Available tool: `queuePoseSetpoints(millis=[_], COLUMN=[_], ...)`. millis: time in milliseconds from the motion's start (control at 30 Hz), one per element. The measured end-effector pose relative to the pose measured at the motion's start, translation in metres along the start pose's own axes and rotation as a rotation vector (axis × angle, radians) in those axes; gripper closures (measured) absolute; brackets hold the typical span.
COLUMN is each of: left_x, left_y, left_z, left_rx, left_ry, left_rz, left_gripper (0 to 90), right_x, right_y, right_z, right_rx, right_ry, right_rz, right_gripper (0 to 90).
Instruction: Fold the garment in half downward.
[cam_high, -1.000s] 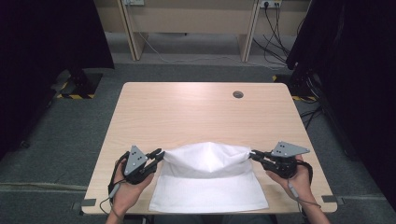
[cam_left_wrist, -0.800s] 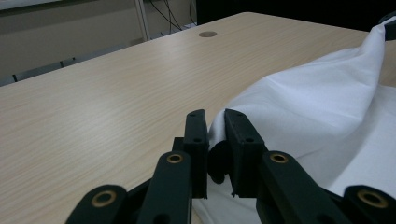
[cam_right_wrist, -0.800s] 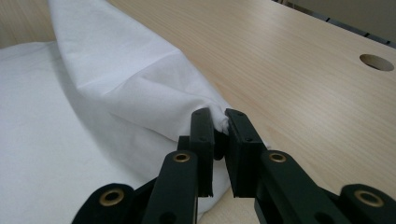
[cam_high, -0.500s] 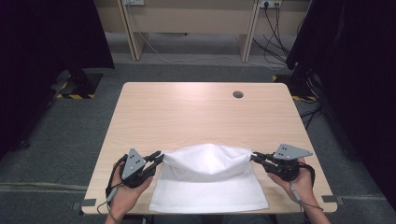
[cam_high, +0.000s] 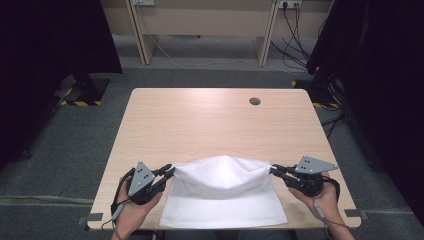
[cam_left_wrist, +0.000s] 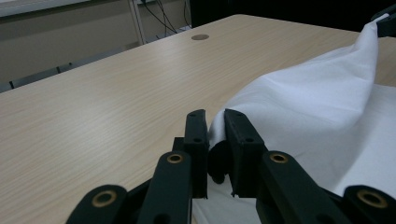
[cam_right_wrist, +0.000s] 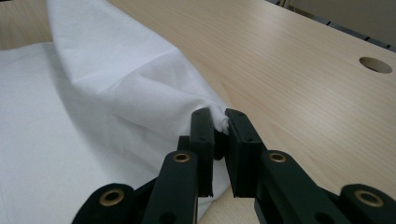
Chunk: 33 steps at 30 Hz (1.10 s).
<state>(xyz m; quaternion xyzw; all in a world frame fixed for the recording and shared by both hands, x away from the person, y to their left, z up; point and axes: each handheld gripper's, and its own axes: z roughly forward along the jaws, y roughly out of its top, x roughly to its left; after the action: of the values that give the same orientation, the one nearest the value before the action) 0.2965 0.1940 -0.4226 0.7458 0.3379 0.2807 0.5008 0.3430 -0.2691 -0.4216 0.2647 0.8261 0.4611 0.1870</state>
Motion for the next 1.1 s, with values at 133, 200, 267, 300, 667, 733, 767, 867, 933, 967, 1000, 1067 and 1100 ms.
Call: queuePoseSetpoints(millis=[133, 200, 267, 300, 667, 733, 767, 867, 933, 967, 1000, 1067, 1100], left_x=[-0.001, -0.002, -0.003, -0.003, -0.008, -0.008, -0.009, -0.009, -0.009, -0.009, -0.009, -0.009, -0.009], left_y=[0.001, 0.001, 0.002, 0.002, 0.003, 0.004, 0.004, 0.005, 0.006, 0.006, 0.006, 0.005, 0.005], left_z=[-0.001, -0.003, -0.004, -0.004, -0.011, -0.011, -0.012, -0.013, -0.014, -0.014, -0.014, -0.015, -0.015], left_rx=[-0.002, -0.002, -0.004, -0.003, 0.003, 0.004, 0.004, 0.004, 0.005, 0.006, 0.007, 0.009, 0.009], left_ry=[-0.003, -0.005, -0.006, -0.006, -0.016, -0.018, -0.019, -0.020, -0.019, -0.018, -0.019, -0.019, -0.019], left_rz=[0.006, 0.010, 0.012, 0.013, 0.036, 0.038, 0.039, 0.044, 0.045, 0.046, 0.046, 0.046, 0.046], left_gripper=[79.2, 79.2, 79.2, 79.2, 79.2, 79.2, 79.3, 79.3, 79.3, 79.3, 79.3, 79.3, 79.3], right_x=[0.001, 0.002, 0.003, 0.004, 0.007, 0.008, 0.008, 0.009, 0.010, 0.010, 0.010, 0.011, 0.011], right_y=[0.001, 0.001, 0.002, 0.002, 0.001, 0.001, 0.001, 0.002, 0.003, 0.003, 0.003, 0.003, 0.003], right_z=[-0.002, -0.002, -0.003, -0.004, -0.012, -0.013, -0.013, -0.015, -0.017, -0.017, -0.018, -0.019, -0.019], right_rx=[-0.005, -0.006, -0.006, -0.007, -0.016, -0.016, -0.017, -0.020, -0.024, -0.025, -0.026, -0.025, -0.026], right_ry=[0.000, 0.001, 0.002, 0.003, 0.006, 0.007, 0.007, 0.009, 0.009, 0.009, 0.010, 0.011, 0.012], right_rz=[-0.003, -0.005, -0.008, -0.009, -0.017, -0.017, -0.016, -0.019, -0.021, -0.023, -0.023, -0.026, -0.027], right_gripper=[82.5, 82.4, 82.5, 82.5, 82.5, 82.5, 82.5, 82.5, 82.5, 82.5, 82.4, 82.5, 82.5])
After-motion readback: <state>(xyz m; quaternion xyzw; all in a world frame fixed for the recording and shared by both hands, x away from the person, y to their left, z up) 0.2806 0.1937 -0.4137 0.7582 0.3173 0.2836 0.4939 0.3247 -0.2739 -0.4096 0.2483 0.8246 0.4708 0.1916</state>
